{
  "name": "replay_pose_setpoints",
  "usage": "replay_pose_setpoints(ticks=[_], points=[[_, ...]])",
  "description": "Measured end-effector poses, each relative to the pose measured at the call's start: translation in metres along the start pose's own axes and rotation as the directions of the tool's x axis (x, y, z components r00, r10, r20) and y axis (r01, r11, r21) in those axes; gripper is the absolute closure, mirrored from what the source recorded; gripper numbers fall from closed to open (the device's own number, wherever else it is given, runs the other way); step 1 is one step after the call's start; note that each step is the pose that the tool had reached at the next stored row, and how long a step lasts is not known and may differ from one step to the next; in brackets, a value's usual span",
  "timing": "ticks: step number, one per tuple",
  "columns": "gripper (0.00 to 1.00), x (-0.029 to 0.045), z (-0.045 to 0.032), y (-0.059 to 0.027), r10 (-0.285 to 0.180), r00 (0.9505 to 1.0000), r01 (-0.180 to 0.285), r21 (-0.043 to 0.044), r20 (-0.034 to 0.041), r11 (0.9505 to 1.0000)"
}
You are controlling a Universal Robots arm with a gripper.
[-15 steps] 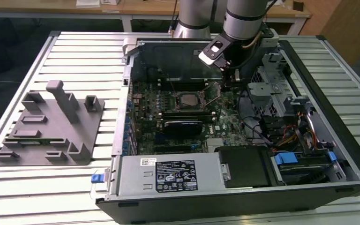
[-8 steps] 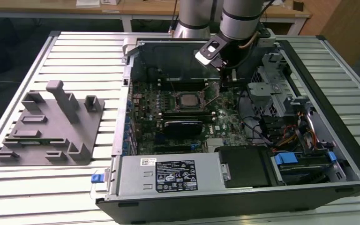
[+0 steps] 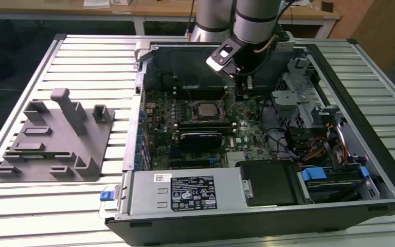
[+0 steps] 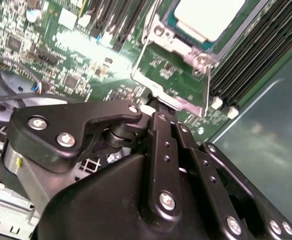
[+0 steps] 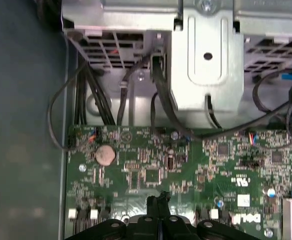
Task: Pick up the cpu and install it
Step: 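Close the cpu cover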
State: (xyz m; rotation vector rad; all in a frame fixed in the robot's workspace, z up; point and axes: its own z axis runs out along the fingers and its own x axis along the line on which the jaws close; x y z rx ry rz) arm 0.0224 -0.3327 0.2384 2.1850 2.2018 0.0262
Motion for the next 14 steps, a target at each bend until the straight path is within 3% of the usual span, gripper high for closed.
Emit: replay_pose_setpoints(ticks=[14], points=[[0.89, 0.0003, -0.0013, -0.0344, 0.0, 1.0, 0.0, 0.0, 0.0, 1.0]])
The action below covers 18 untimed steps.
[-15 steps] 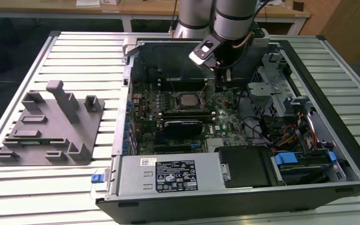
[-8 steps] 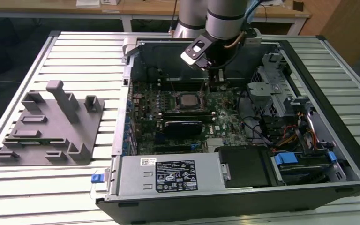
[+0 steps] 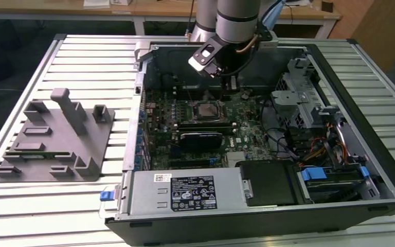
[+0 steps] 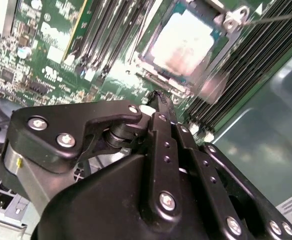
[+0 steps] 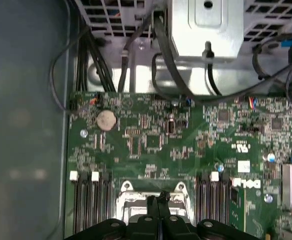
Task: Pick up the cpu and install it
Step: 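Close the cpu cover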
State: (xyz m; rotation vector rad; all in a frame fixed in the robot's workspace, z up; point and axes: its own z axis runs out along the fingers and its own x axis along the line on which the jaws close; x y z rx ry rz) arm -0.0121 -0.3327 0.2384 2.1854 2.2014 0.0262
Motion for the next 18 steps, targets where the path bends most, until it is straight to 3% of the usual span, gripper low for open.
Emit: replay_pose_setpoints(ticks=[3, 9, 10, 13, 18], points=[[0.89, 0.0, -0.0002, -0.0042, 0.0, 1.0, 0.0, 0.0, 0.0001, 1.0], [0.89, 0.0, -0.0002, -0.0046, 0.0, 1.0, 0.0, 0.0, 0.0, 1.0], [0.89, 0.0, 0.0001, -0.0046, 0.0, 1.0, 0.0, 0.0022, 0.0001, 1.0], [0.89, 0.0, 0.0009, -0.0044, -0.001, 1.0, 0.0, 0.0245, 0.0036, 0.9997], [0.89, 0.0, 0.0009, -0.0044, -0.001, 1.0, 0.0, 0.0266, 0.0042, 0.9996]])
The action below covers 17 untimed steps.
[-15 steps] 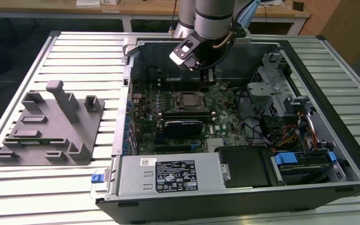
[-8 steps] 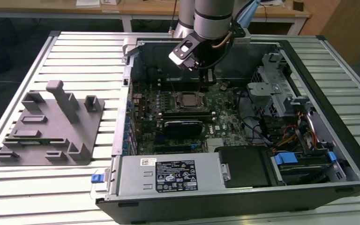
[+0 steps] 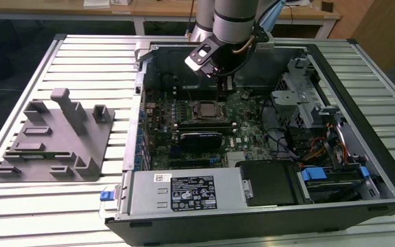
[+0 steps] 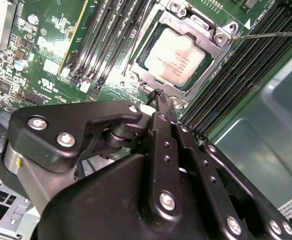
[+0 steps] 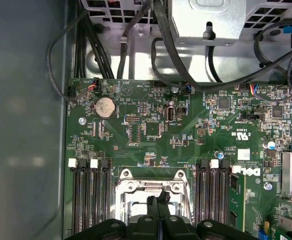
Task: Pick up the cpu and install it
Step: 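Close the cpu cover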
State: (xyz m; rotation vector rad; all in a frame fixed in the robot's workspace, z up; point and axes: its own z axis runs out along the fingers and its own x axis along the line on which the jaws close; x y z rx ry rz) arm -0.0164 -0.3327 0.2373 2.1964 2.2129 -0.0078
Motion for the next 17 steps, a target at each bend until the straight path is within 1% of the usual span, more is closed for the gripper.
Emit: replay_pose_setpoints(ticks=[3, 8, 17], points=[[0.89, 0.0, 0.0003, -0.0005, 0.0, 1.0, 0.0, -0.0001, -0.0002, 1.0], [0.89, -0.0001, 0.0016, -0.0042, 0.0, 1.0, 0.0, 0.0, -0.0001, 1.0], [0.89, -0.0006, 0.0069, -0.0125, 0.0, 1.0, 0.0, 0.0, -0.0001, 1.0]])
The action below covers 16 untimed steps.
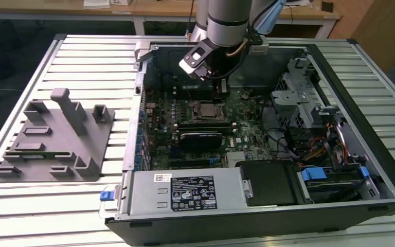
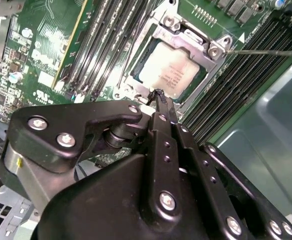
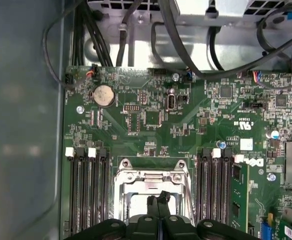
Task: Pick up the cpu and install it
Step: 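Close the cpu cover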
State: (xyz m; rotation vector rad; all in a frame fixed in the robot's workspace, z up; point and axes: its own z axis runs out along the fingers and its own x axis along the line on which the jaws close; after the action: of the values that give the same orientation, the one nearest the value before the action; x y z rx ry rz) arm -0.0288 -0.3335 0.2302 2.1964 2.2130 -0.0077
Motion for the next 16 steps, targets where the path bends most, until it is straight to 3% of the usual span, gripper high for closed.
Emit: replay_pose_setpoints(ticks=[7, 13, 15, 16], points=[[0.89, 0.0, 0.0035, -0.011, 0.0, 1.0, 0.0, 0.0, -0.0001, 1.0], [0.89, 0.0, 0.0037, -0.0121, -0.001, 1.0, 0.001, 0.0, 0.0001, 1.0], [0.89, 0.0, 0.0038, -0.012, -0.014, 0.9999, 0.014, -0.0003, -0.0002, 0.9999], [0.89, 0.0, 0.0038, -0.0121, -0.047, 0.9989, 0.047, -0.001, -0.0006, 0.9989]])
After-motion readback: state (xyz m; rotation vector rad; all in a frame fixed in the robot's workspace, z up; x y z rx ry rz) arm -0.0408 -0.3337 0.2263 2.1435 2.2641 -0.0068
